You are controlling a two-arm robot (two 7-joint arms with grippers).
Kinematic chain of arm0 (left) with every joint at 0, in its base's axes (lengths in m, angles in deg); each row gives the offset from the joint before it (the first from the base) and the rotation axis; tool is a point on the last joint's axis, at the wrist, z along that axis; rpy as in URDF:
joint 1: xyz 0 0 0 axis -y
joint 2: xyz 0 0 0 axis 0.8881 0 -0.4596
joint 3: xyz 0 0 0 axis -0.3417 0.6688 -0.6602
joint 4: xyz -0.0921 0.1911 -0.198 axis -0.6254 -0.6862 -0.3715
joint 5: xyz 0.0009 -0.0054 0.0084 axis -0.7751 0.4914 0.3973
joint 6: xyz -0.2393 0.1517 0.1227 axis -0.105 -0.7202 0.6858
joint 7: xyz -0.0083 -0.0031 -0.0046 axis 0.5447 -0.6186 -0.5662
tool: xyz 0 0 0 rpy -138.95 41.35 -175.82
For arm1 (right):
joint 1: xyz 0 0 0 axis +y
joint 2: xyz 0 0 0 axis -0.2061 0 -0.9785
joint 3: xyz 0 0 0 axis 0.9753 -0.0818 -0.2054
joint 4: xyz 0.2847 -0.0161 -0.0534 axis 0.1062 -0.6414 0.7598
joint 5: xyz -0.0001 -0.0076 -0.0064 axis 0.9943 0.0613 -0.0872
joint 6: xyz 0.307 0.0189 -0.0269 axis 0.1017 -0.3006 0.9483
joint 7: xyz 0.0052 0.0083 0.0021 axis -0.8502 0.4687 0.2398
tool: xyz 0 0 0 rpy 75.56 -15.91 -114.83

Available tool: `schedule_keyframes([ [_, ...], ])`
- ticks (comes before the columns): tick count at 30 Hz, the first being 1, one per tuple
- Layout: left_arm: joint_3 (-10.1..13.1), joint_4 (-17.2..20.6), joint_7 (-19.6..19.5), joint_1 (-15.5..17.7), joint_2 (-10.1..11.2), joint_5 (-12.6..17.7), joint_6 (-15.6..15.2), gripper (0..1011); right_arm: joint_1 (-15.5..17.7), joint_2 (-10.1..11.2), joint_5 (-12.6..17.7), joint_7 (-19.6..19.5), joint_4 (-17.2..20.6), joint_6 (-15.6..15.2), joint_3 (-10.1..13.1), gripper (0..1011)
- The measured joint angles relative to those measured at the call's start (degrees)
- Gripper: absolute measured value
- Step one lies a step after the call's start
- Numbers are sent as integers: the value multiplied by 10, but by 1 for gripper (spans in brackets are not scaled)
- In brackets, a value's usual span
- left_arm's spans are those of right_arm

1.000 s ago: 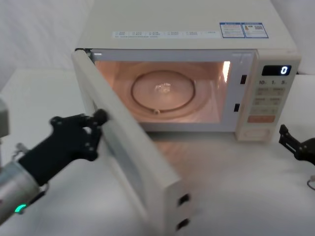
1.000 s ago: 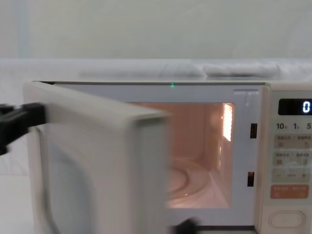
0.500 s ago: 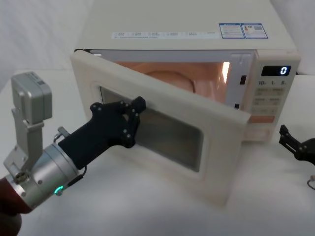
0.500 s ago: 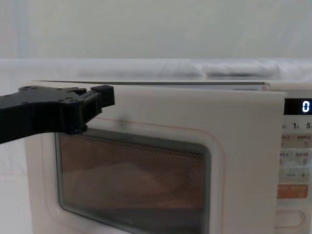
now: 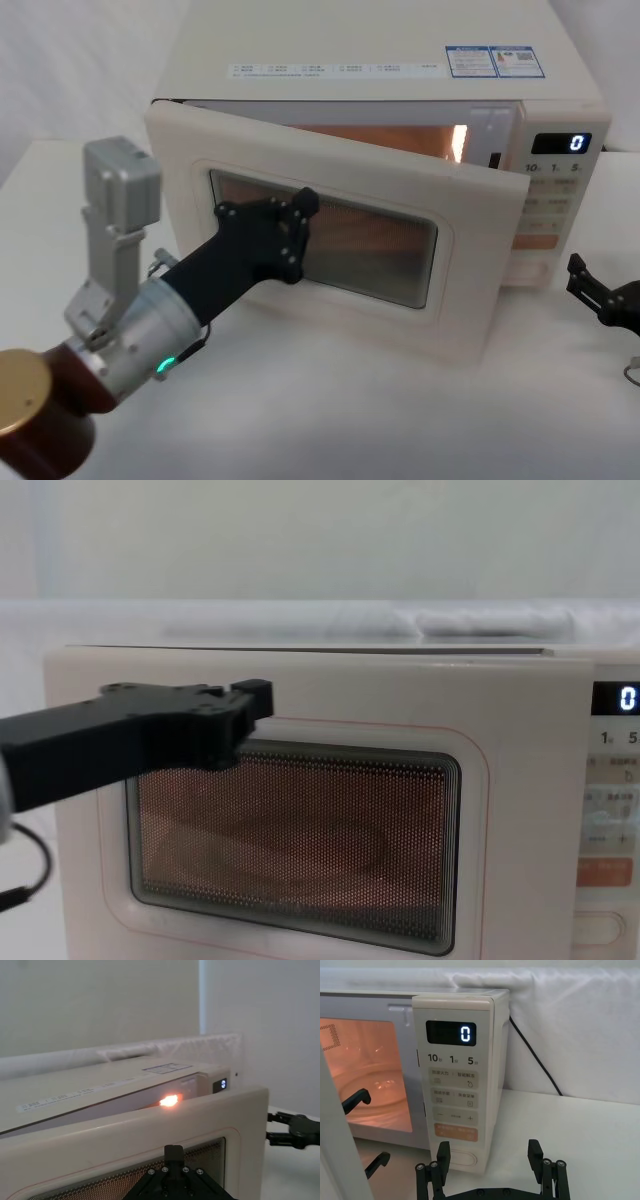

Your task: Press the button to open the microwave door with one hand; close the microwave door with the other hand.

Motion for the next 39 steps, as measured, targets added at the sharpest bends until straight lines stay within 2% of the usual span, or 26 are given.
schedule_keyframes([
  [4, 19, -15, 27, 21, -18, 12, -3, 0, 0, 0, 0, 0, 0, 0, 0, 1002],
  [7, 37, -31, 56, 41, -42, 28, -6, 0, 0, 0, 0, 0, 0, 0, 0, 1002],
  [14, 60, -51, 77, 65, -75, 46, -9, 0, 0, 0, 0, 0, 0, 0, 0, 1002],
  [26, 89, -90, 58, 104, -96, 51, -15, 0, 0, 0, 0, 0, 0, 0, 0, 1002],
  [39, 98, -122, 48, 141, -106, 46, -20, 0, 0, 0, 0, 0, 0, 0, 0, 1002],
])
